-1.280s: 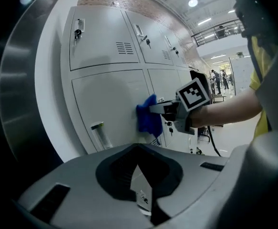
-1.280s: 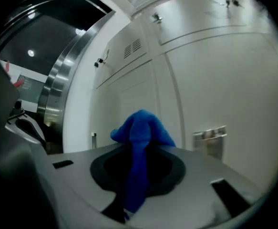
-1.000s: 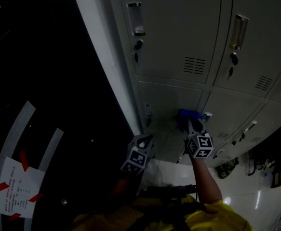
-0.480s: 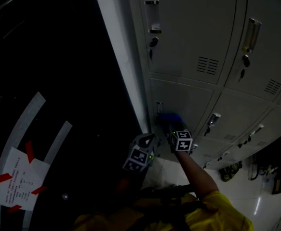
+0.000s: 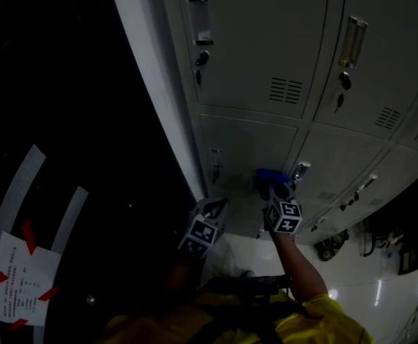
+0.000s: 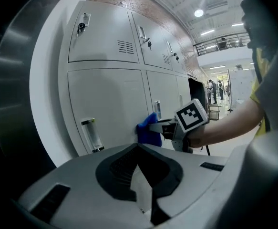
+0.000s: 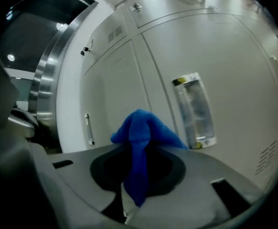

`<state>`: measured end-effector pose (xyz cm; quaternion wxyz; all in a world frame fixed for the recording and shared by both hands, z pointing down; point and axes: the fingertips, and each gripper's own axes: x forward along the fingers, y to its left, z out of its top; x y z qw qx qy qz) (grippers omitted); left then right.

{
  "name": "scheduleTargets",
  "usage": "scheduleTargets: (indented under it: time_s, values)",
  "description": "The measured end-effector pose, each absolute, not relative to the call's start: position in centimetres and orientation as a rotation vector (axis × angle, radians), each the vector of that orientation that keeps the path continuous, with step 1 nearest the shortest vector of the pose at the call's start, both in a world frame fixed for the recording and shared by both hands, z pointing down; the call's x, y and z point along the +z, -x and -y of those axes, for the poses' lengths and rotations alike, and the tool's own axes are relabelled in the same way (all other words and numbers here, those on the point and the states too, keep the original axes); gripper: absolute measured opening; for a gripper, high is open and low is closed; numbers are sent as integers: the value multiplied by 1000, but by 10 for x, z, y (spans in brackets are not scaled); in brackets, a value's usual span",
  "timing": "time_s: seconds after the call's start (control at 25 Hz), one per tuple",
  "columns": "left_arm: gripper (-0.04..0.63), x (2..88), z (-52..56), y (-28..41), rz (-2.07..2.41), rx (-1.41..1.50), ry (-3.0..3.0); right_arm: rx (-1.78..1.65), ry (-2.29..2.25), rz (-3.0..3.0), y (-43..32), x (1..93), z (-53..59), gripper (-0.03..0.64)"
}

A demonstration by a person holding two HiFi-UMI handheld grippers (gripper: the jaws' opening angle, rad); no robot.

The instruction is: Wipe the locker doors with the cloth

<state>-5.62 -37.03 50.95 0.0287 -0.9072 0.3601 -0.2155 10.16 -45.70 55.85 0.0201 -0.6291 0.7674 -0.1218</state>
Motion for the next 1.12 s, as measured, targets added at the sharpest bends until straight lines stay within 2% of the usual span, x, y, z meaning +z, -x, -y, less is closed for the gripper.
scheduleTargets:
  time_s: [0.12, 0.36, 0.52, 0.68, 0.96, 1.12]
  values:
    - [-8, 506, 368, 65, -1152, -671, 2779, -396, 1839, -2513, -45, 570, 470, 66]
    - [-8, 508, 338, 101, -1254, -700, 2758, -596, 1729, -2734, 59, 649, 516, 66]
    - [-8, 516, 338, 127, -1349, -731, 2741, -628, 1657, -2766, 93, 657, 530, 66]
    - [-8, 512, 346, 122, -1316, -726, 2731, -567, 1694, -2766, 58, 657, 516, 64]
    - [-8, 502, 371, 74, -1177, -674, 2765, -521, 2030, -2537, -111, 664, 470, 64]
    - [-8, 506, 388, 52, -1157, -678, 2782, -387, 1997, -2550, -116, 623, 451, 66]
